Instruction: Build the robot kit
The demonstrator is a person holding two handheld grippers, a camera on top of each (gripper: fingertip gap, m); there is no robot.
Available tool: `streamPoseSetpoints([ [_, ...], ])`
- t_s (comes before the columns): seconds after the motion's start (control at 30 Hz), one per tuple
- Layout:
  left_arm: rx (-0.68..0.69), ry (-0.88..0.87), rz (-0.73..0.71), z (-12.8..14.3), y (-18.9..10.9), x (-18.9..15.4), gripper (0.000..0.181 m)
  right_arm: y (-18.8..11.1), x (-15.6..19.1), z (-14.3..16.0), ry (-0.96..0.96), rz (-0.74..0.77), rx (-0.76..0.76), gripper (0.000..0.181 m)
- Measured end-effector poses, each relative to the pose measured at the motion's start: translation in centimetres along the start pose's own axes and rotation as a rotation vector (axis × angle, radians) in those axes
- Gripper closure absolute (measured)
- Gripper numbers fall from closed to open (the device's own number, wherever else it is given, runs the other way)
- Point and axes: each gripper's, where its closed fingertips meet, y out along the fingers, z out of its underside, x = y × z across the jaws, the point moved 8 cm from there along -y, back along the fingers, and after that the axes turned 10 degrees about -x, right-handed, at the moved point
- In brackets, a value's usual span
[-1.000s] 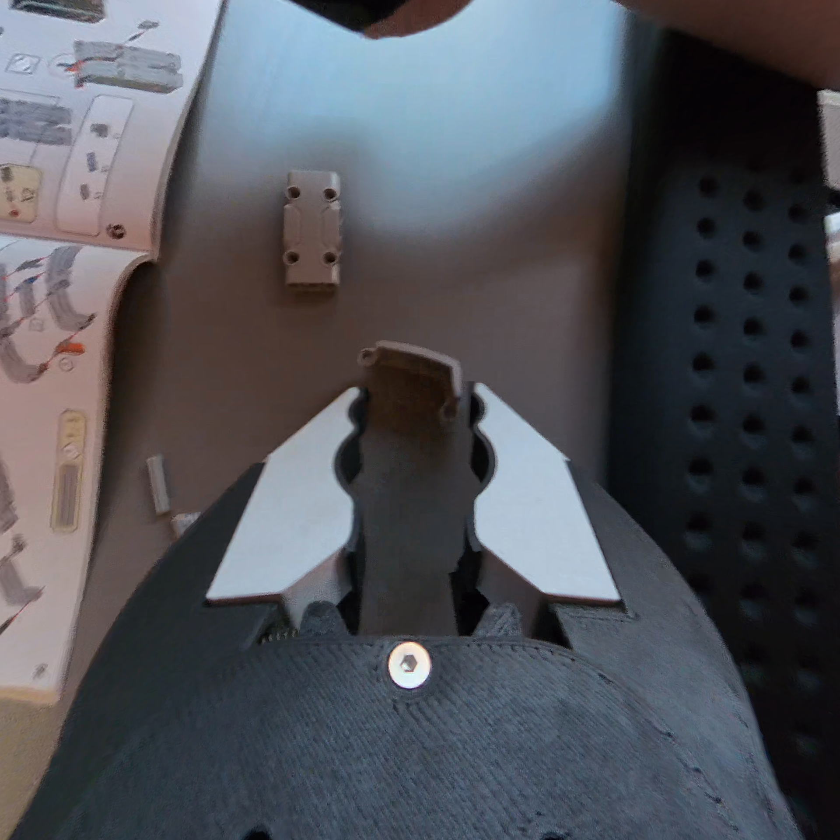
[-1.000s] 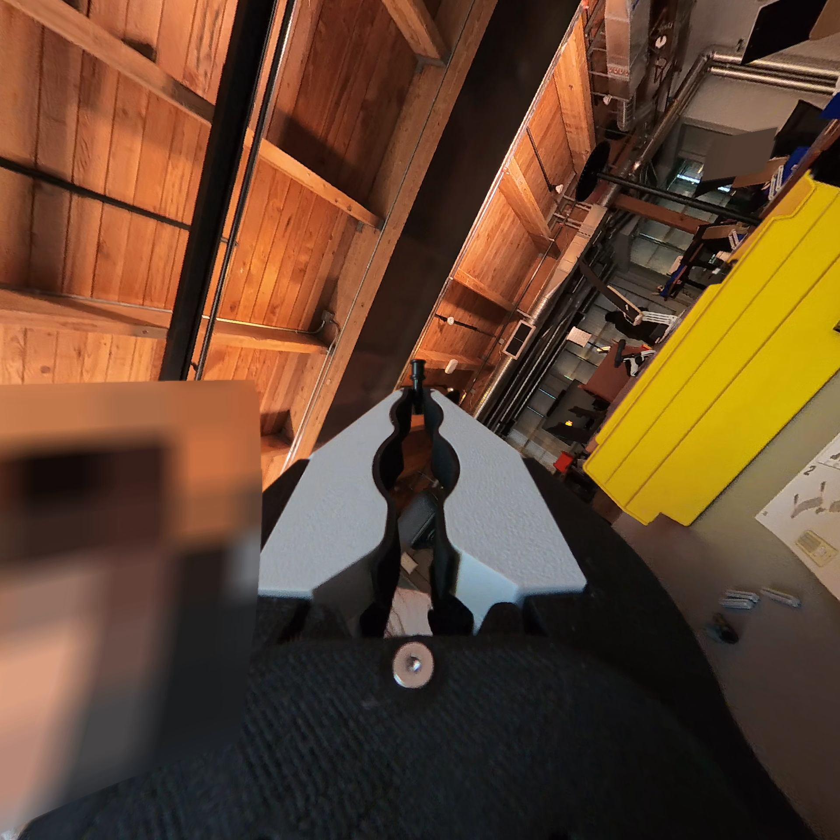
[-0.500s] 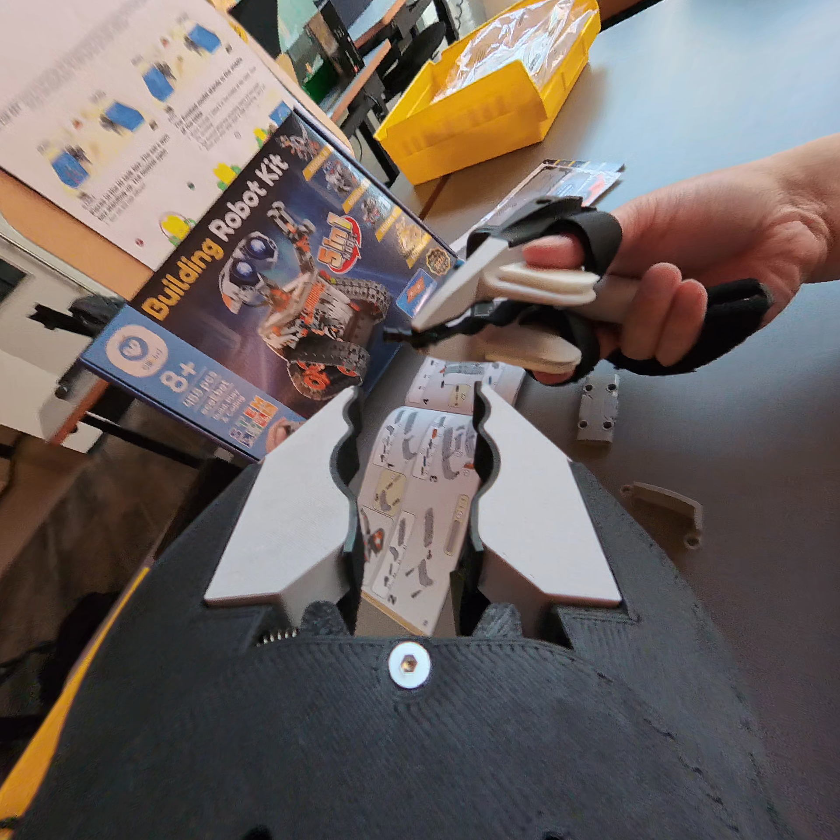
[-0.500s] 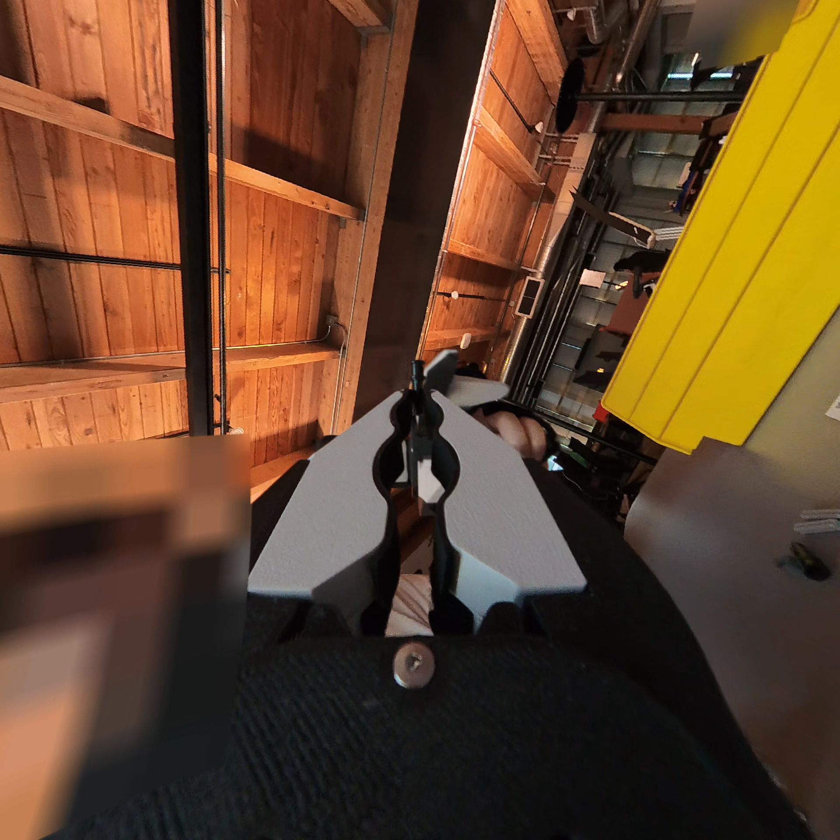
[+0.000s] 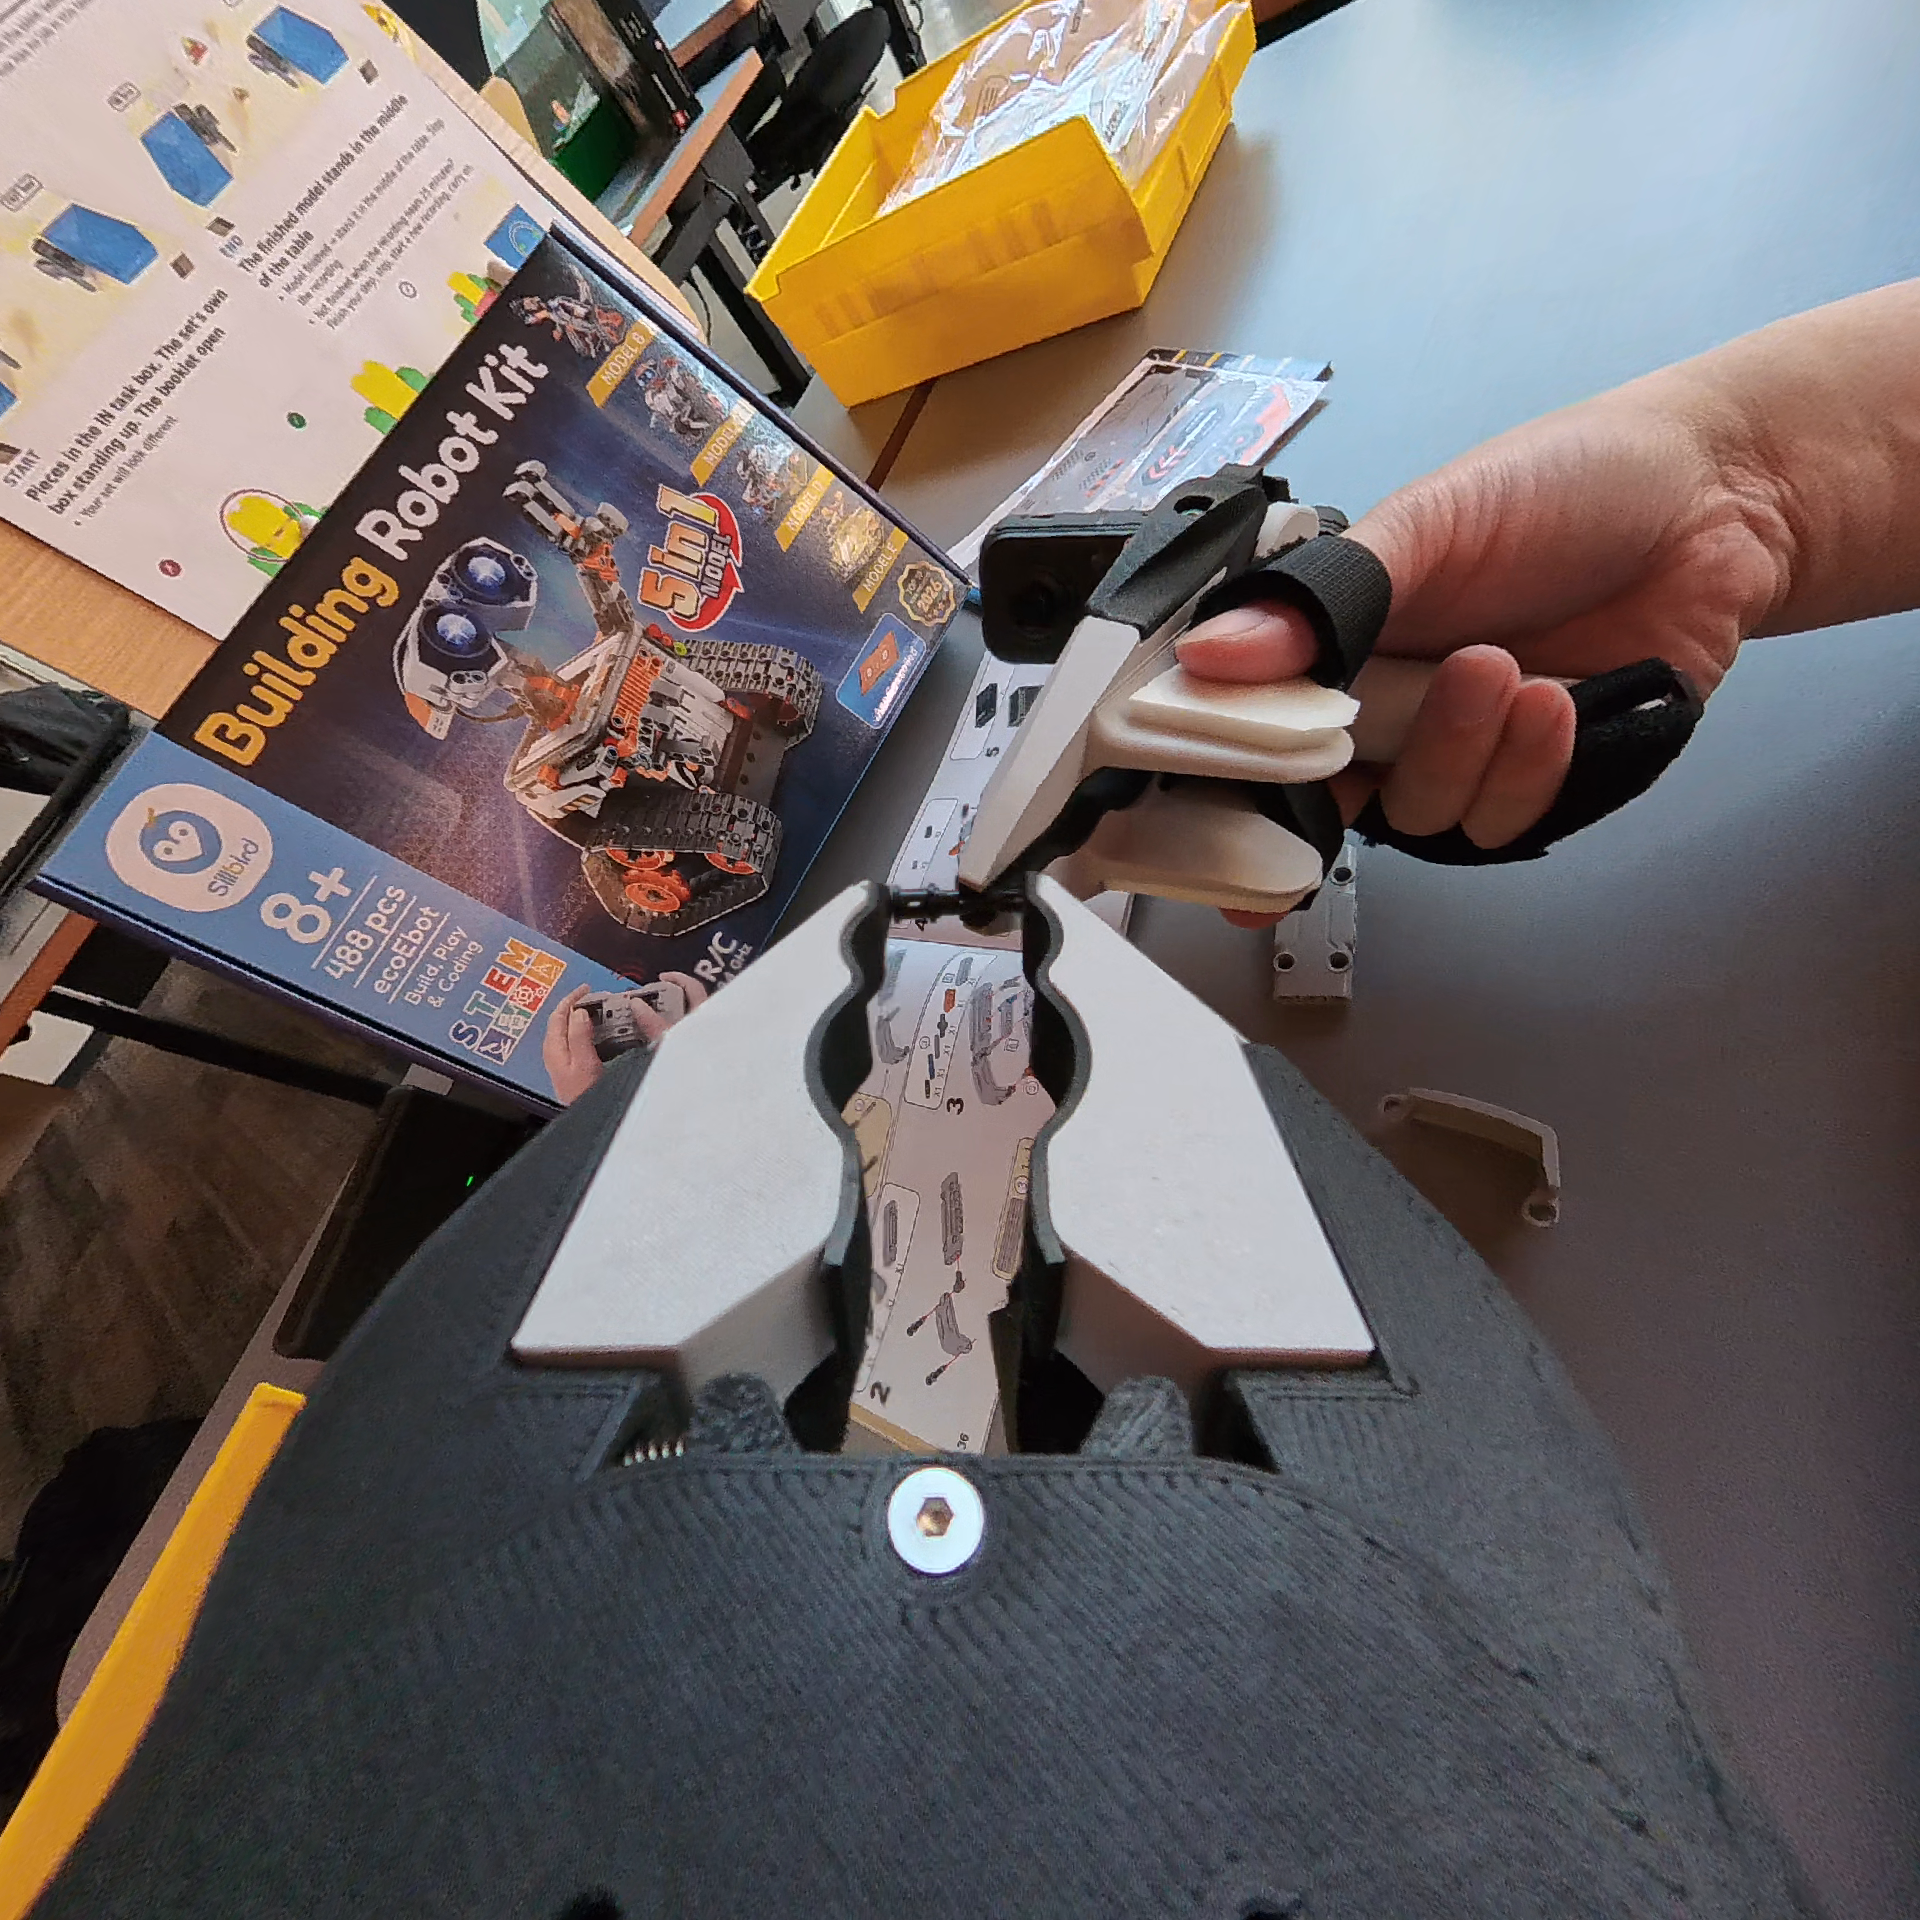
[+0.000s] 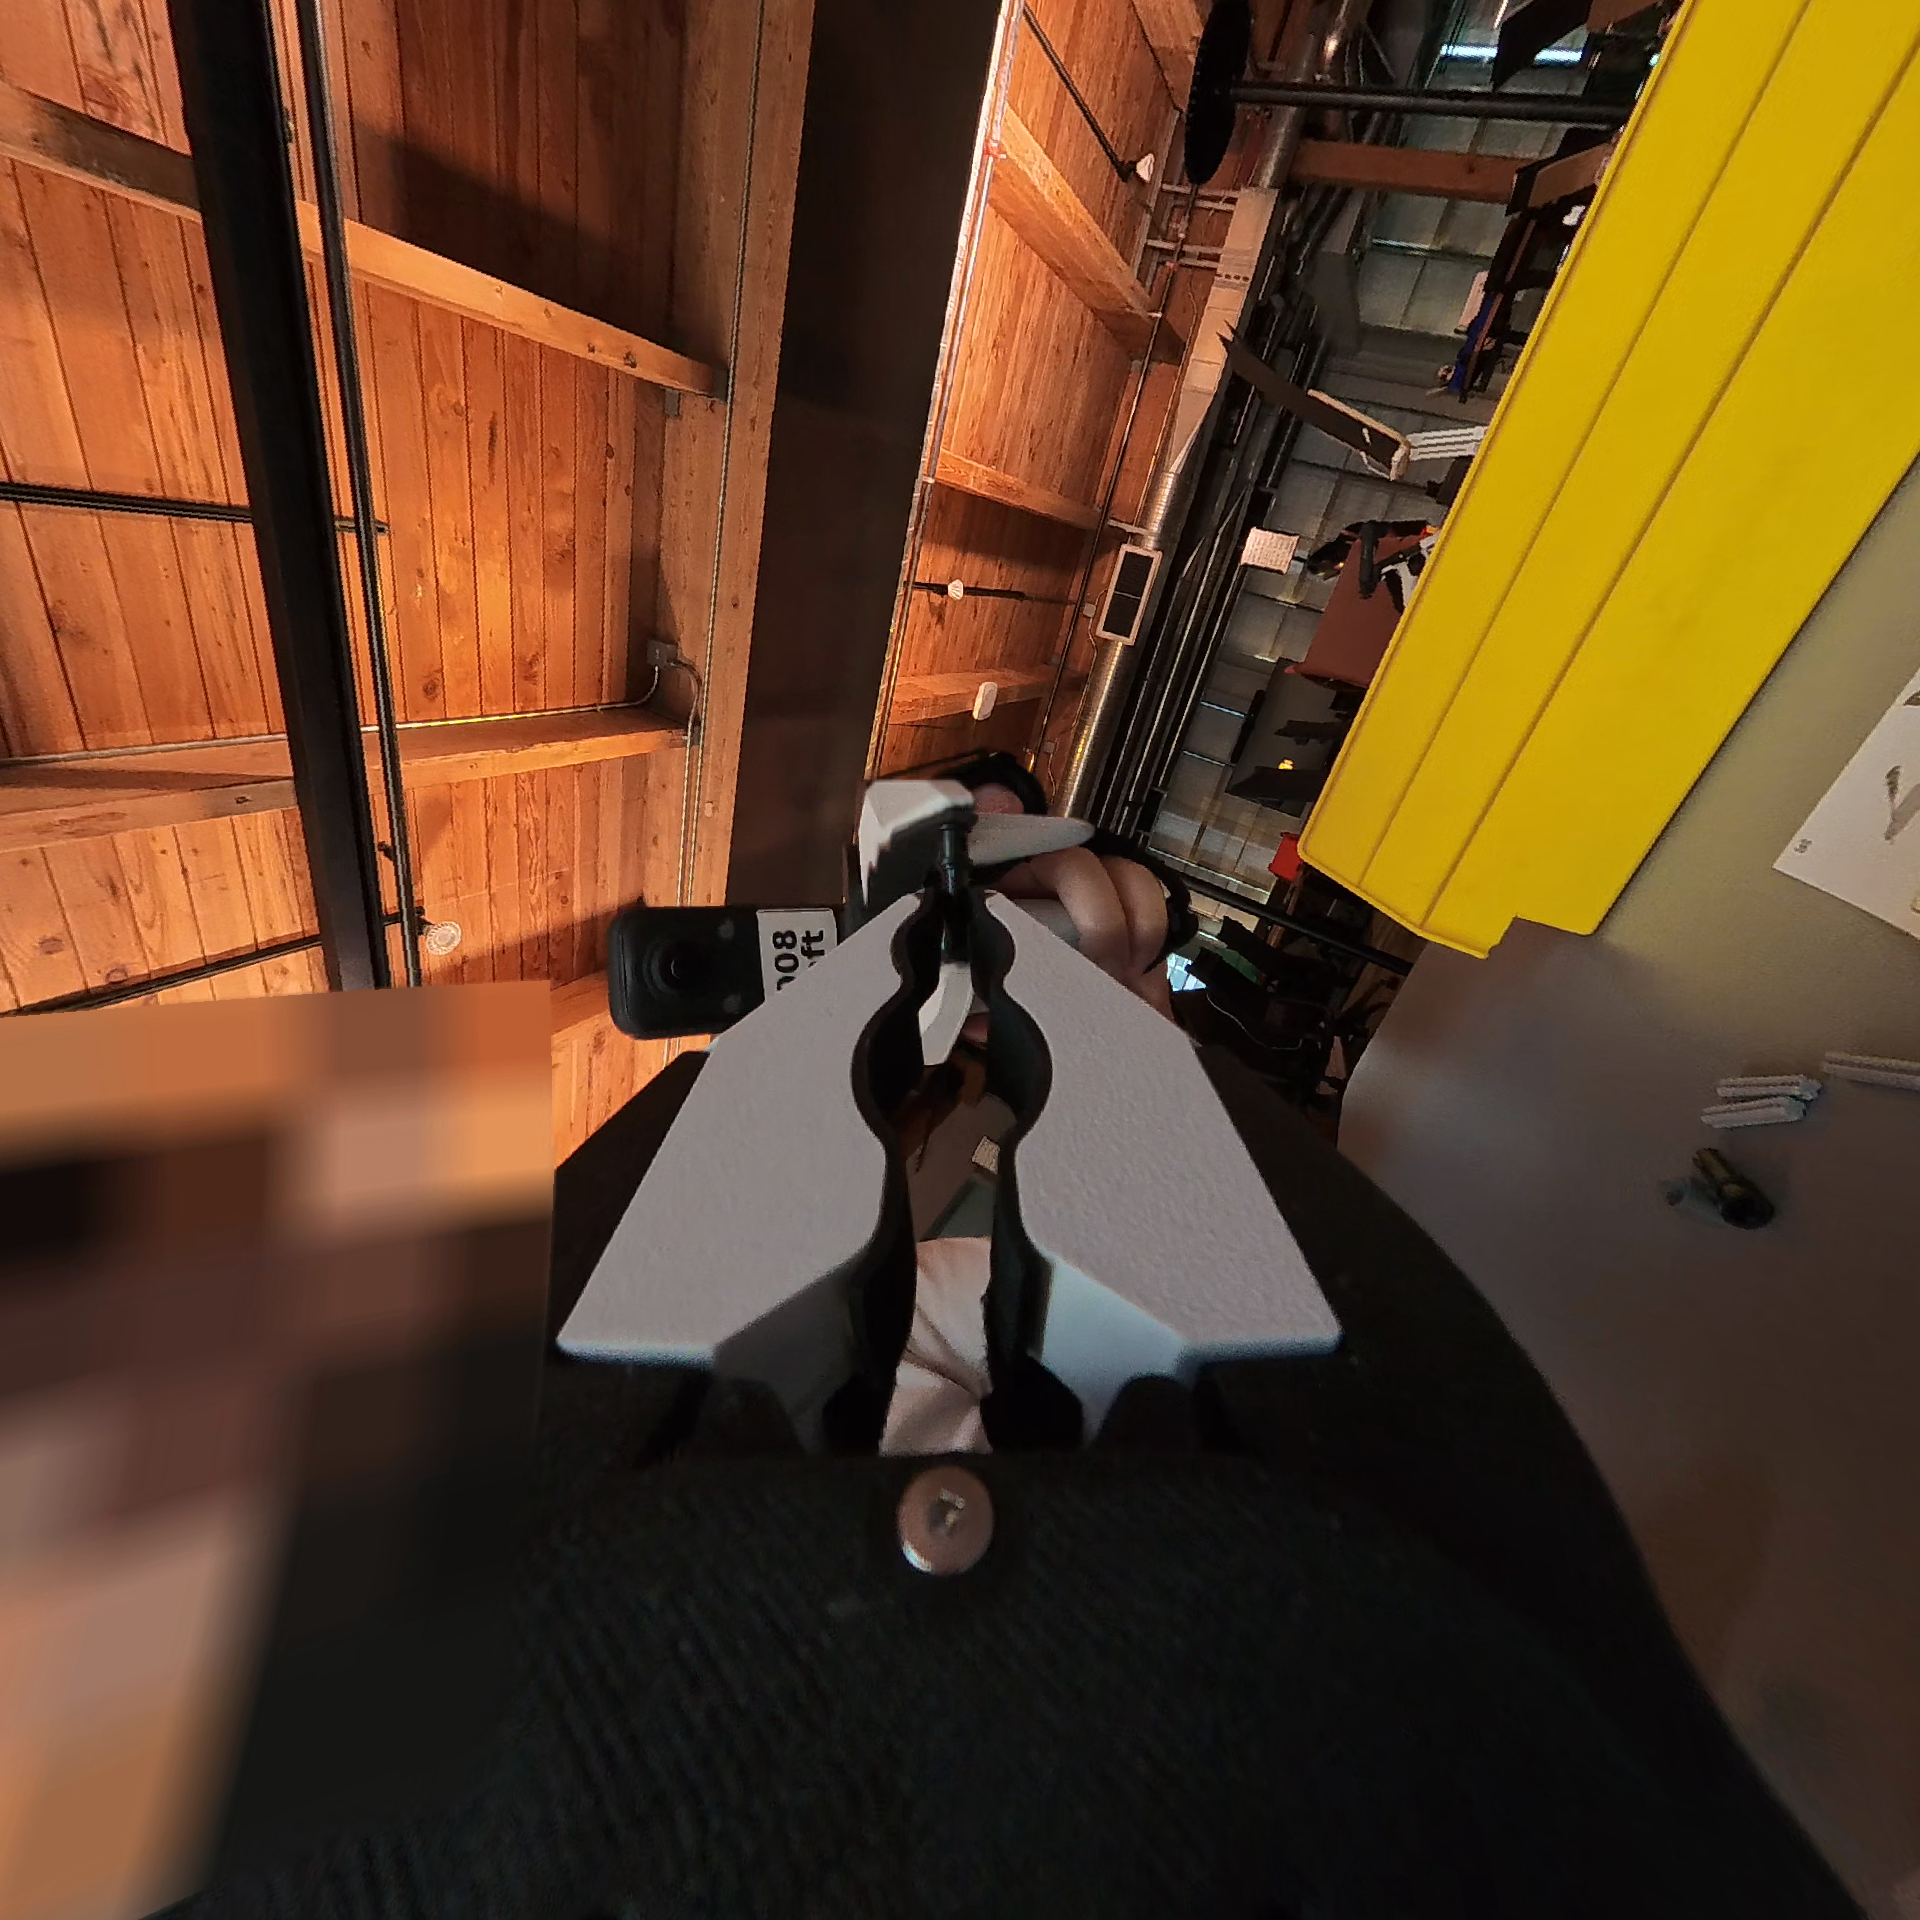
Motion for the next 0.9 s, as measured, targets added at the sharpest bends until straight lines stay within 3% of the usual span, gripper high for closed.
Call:
streamPoseSetpoints([
  [0.23,0.006,-0.034,0.026,0.0,-0.2,-0.2,0.158,0.3,0.3,0.2,-0.092,-0.015,0.038,0.175],
  [0.5,-0.099,-0.608,0.364,0.0,-1.5,0.0,0.158,0.6,1.6,0.1,-0.407,-0.016,0.191,0.158],
  [0.57,-0.104,-0.790,0.436,0.6,-1.7,0.4,0.158,0.5,2.5,0.0,-0.638,-0.031,0.244,0.159],
  [0.67,-0.141,-1.068,0.585,1.4,-1.9,0.9,0.159,0.3,3.4,1.3,-1.266,0.027,0.379,0.157],
  [0.73,-0.158,-1.177,0.643,2.0,-1.9,1.0,0.158,0.3,3.5,2.4,-1.569,0.064,0.424,0.157],
  [0.9,-0.155,-1.266,0.647,3.0,-1.5,0.9,0.158,0.9,4.3,3.6,-1.564,-0.021,0.352,0.157],
])
